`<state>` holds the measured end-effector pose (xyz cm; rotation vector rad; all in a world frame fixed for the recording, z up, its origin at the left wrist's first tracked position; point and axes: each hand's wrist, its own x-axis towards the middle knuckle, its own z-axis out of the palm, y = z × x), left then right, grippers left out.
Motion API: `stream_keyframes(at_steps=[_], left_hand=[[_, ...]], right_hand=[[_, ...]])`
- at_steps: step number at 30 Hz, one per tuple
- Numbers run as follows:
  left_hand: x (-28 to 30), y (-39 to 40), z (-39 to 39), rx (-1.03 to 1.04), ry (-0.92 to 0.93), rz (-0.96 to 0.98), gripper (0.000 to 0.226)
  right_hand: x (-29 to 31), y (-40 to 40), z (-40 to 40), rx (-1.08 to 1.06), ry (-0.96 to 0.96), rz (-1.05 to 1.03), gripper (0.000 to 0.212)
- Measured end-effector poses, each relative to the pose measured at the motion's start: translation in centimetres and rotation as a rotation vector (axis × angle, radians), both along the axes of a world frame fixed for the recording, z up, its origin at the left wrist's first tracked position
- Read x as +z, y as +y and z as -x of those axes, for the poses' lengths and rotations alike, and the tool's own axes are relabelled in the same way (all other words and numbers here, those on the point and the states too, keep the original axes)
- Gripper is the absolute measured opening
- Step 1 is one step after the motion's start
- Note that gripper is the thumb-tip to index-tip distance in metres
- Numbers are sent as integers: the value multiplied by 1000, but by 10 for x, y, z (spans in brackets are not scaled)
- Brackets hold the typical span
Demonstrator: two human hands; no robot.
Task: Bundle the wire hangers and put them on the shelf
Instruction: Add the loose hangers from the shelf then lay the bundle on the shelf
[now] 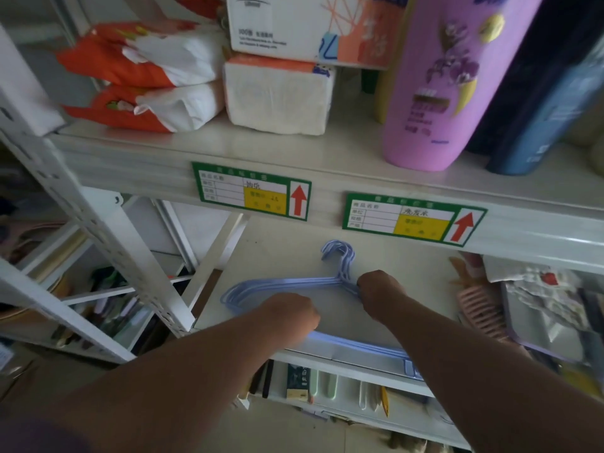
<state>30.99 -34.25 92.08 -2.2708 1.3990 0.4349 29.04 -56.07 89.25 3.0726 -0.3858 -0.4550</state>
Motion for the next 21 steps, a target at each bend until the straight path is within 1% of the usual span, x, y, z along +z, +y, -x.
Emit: stream_keyframes(at_steps=[9, 14, 19, 21], left_hand=[[6, -4, 3, 63, 25, -26, 24], [1, -2, -1, 53, 25, -18, 20], [0, 4, -6, 72, 1, 15, 12], [6, 5, -7, 81, -17, -16, 13]], right_hand=[[-2, -1, 0, -3, -36, -26, 24], [0, 0, 1, -1, -30, -26, 25], [1, 0, 4, -5, -25, -52, 22], [2, 0, 5, -4, -22, -63, 23]])
